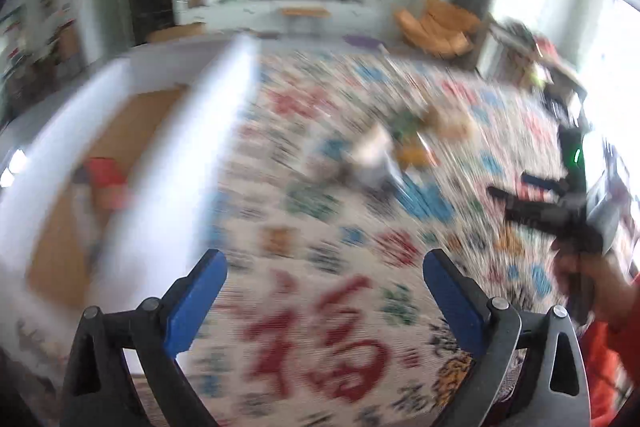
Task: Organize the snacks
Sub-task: 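Move both tools back over the snack pile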
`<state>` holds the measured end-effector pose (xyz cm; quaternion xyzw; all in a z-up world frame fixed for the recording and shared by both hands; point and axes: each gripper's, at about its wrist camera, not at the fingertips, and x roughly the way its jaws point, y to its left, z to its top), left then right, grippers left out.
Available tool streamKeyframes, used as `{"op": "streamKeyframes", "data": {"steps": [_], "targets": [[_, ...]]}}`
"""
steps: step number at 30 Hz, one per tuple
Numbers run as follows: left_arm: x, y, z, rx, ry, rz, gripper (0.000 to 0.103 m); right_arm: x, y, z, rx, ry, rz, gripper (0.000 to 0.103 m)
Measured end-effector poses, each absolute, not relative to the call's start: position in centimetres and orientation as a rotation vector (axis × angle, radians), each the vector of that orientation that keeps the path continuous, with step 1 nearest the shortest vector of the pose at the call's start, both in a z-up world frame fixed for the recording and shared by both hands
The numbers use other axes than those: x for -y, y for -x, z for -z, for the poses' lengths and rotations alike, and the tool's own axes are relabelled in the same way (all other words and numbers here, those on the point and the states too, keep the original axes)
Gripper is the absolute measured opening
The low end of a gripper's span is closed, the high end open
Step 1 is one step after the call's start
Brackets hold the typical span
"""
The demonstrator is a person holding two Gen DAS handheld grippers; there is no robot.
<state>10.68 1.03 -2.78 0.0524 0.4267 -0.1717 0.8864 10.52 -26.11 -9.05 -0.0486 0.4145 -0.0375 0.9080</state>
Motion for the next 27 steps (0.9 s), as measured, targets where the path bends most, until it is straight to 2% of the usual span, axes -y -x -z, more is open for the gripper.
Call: {"op": "streamKeyframes", "data": {"steps": [3,8,15,19,27], "targets": [[4.3,-12.4,7.3,-0.901,-0.208,0.351,0.098,31.6,-8.7,12.1,-0.886,-0.005,0.215,0.078],[7.4,-15.4,11.0,-0.925,-0.256,0.290,0.098,35.2,-7.9,12.4,-0.870,-0.168,0.294,0.078],[9.7,-17.2,11.7,-0.972,-0.131,0.290,0.100,34.8,-8.5,12.9,-0.910,-0.175,0.342,0.088],[12.7,-19.0,11.9,-0.982,-0.166,0.274,0.103,35.5,-8.2,12.6,-0.910,-0.184,0.342,0.089],[13.1,-20.2,12.0,-0.950,-0.125,0.251,0.103,35.5,-8.3,12.7,-0.911,-0.182,0.343,0.089]]}}
